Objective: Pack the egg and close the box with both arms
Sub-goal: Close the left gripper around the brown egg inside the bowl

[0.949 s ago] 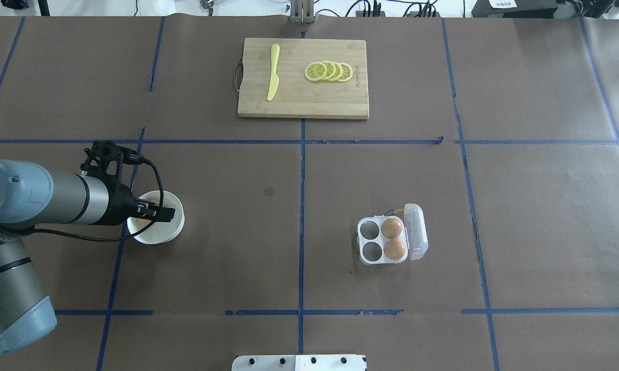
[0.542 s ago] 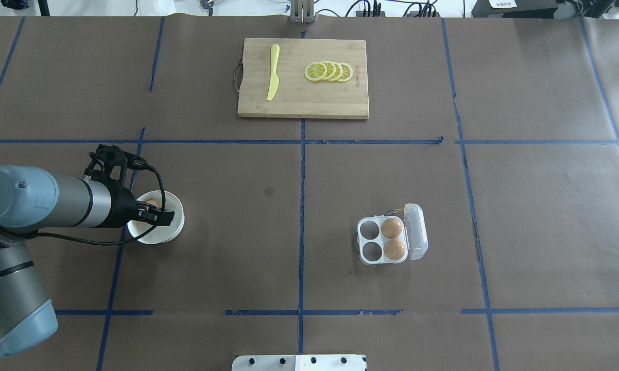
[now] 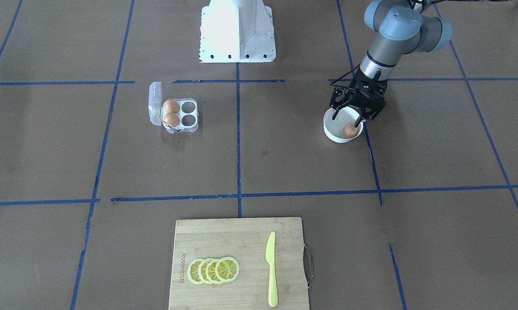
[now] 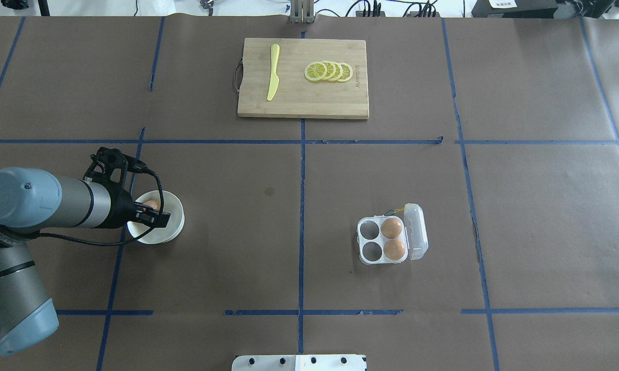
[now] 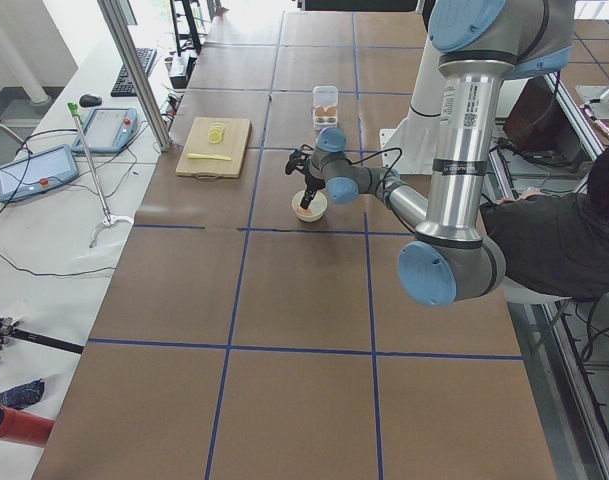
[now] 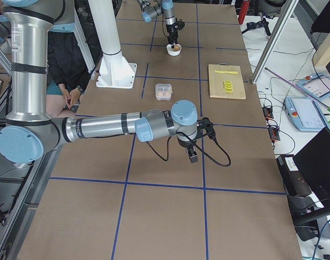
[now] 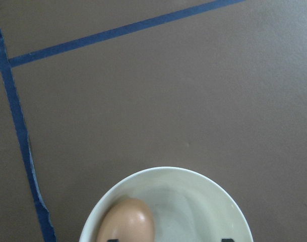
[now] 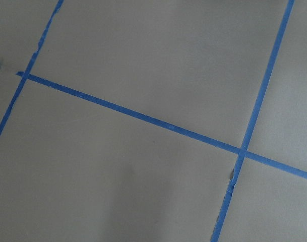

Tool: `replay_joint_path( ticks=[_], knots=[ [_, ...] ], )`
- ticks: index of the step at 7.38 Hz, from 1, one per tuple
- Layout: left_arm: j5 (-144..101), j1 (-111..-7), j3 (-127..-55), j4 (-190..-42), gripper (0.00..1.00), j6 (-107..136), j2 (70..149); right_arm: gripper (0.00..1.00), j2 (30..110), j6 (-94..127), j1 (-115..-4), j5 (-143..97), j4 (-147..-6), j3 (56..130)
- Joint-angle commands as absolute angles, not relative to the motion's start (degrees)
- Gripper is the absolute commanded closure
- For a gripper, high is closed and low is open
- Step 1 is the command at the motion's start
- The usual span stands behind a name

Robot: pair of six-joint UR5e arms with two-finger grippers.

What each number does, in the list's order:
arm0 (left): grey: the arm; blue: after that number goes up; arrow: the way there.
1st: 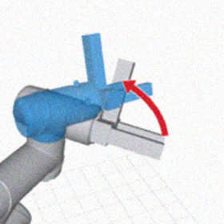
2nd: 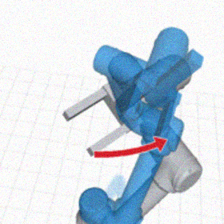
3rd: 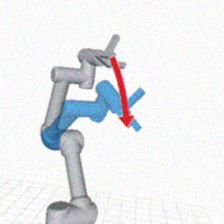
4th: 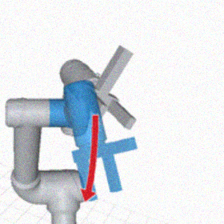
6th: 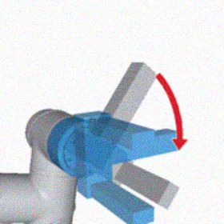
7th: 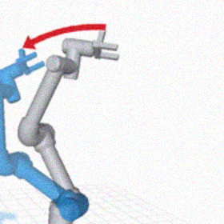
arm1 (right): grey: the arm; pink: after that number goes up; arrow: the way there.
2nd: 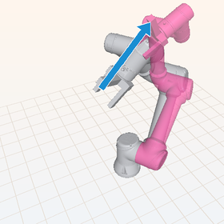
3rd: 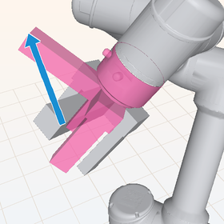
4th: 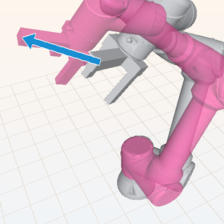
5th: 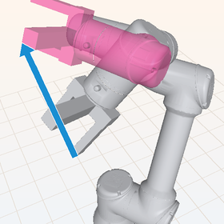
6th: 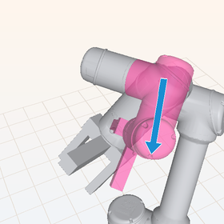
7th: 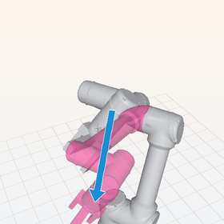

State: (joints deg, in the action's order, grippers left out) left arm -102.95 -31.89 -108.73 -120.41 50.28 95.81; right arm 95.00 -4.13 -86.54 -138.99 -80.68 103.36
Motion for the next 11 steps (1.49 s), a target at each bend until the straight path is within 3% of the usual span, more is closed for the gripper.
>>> replay_joint_path(
  ticks=[1,11],
  knots=[
    [-102.92,-31.82,-107.67,-120.41,0.26,50.27,95.89,0.0,95.01,-4.13,-86.57,-138.96,-80.68,103.36],
    [-102.92,-31.2,-104.33,-120.41,0.24,50.36,98.26,0.0,95.01,-4.13,-86.57,-138.96,-80.68,103.36]
  ],
)
